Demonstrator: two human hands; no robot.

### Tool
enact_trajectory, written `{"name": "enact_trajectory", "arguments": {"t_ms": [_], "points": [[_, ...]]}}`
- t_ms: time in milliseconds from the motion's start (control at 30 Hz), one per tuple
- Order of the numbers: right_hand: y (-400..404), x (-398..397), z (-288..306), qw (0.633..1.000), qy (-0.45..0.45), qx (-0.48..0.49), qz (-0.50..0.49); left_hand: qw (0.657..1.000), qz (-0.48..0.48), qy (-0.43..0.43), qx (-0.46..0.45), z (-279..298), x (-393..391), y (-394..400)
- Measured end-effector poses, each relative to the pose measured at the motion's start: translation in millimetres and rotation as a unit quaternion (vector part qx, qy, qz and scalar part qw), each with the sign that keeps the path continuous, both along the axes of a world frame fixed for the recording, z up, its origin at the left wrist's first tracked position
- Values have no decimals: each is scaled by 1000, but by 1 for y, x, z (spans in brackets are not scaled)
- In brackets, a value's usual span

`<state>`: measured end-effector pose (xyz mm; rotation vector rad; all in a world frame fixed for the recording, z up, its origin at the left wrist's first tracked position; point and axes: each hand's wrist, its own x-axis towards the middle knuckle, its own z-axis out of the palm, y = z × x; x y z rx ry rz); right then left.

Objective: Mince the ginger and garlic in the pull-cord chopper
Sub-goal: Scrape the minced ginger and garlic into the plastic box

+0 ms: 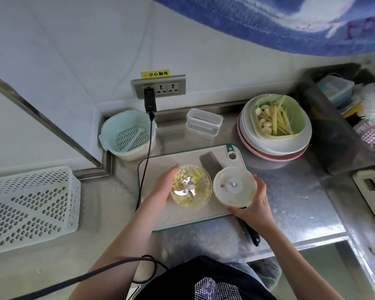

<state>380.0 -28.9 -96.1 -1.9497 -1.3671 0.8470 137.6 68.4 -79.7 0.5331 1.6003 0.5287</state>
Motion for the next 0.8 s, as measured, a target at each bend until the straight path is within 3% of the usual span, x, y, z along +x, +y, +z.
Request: {"name": "enact_trajectory", "arguments": {"t_ms": [200, 400, 667, 800], "points": [[-3, 5, 7, 997, -4, 44, -68, 998, 28, -12, -55, -1, -10, 2], [-15, 26, 4, 981, 53, -5, -189, 997, 43, -1, -63, 7, -7, 2], [-11, 45, -4, 985, 53, -73, -146, 994, 110, 27, -3, -3, -16, 0], [15, 31, 14, 993, -41, 12, -110, 993, 110, 30, 31, -5, -17, -2]]}}
